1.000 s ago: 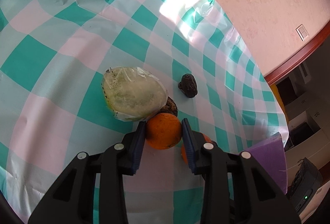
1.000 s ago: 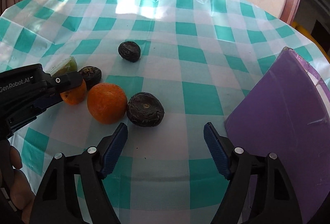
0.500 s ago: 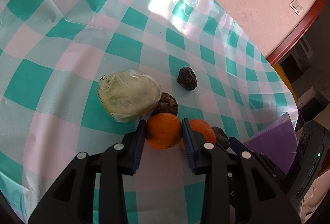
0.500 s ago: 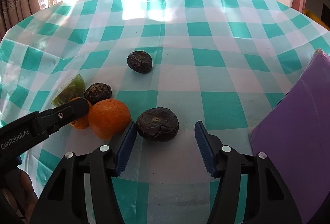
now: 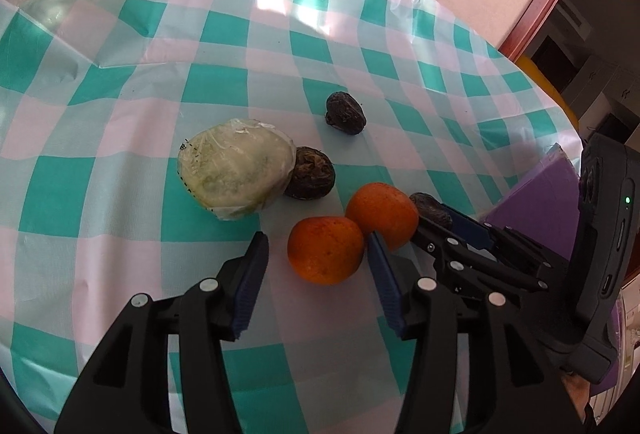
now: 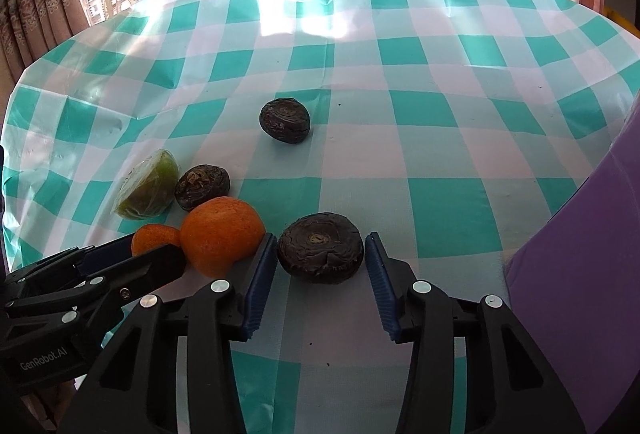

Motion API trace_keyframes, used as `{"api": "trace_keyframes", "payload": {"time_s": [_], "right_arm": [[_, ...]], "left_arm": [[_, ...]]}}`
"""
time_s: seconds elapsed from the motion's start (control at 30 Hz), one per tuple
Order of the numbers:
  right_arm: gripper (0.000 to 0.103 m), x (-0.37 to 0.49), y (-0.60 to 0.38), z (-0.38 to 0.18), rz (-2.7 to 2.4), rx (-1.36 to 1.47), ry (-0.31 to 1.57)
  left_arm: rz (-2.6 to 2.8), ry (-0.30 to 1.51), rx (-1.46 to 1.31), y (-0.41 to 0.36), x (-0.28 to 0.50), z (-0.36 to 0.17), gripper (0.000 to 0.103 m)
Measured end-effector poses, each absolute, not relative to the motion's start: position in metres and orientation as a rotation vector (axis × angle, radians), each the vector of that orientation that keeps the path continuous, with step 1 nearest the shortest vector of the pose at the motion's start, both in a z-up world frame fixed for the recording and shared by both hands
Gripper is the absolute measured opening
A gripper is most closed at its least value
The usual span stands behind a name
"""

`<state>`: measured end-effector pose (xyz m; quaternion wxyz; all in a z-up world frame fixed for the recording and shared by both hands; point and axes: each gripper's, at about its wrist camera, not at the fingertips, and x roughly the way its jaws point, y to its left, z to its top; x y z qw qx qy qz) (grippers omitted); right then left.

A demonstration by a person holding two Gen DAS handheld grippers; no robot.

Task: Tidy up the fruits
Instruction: 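Grasp the large dark brown round fruit with the right tool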

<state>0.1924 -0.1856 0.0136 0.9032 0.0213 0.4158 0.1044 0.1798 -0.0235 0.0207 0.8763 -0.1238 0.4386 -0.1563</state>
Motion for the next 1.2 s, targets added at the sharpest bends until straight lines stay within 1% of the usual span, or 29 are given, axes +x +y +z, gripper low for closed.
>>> {"api": "trace_keyframes", "payload": {"time_s": [0.07,0.13,0.17,0.23,0.33,0.83,1.2], "right_arm": [[0.045,0.192,-0.187,0.014,0.22,0.052,0.86],[0.041,0.192,-0.186,0.014,0.221,0.049,0.86],[0.041,0.192,-0.186,0.014,0.22,0.046,0.859],[0.041,0.191,-0.186,0.014,0.223,0.043,0.859],[0.04,0.189,-0.186,0.014,0.227,0.041,0.857],[0.04,0.16,-0.186,0.018,0.227,0.01,0.83],[0.04,0.129,-0.189,0.045,0.265,0.053,0.775]], "left_arm": [[-0.33,0.918,-0.239,-0.026,0.179,0.021,0.055],[-0.336,0.919,-0.223,-0.028,0.178,0.021,0.053],[-0.337,0.922,-0.215,-0.029,0.177,0.021,0.047],[-0.37,0.933,-0.214,-0.032,0.176,0.02,0.038],[-0.361,0.929,-0.175,-0.037,0.173,0.022,0.037],[-0.336,0.86,-0.219,-0.028,0.169,0.04,0.036],[-0.304,0.814,-0.197,-0.03,0.151,0.068,0.035]]}}
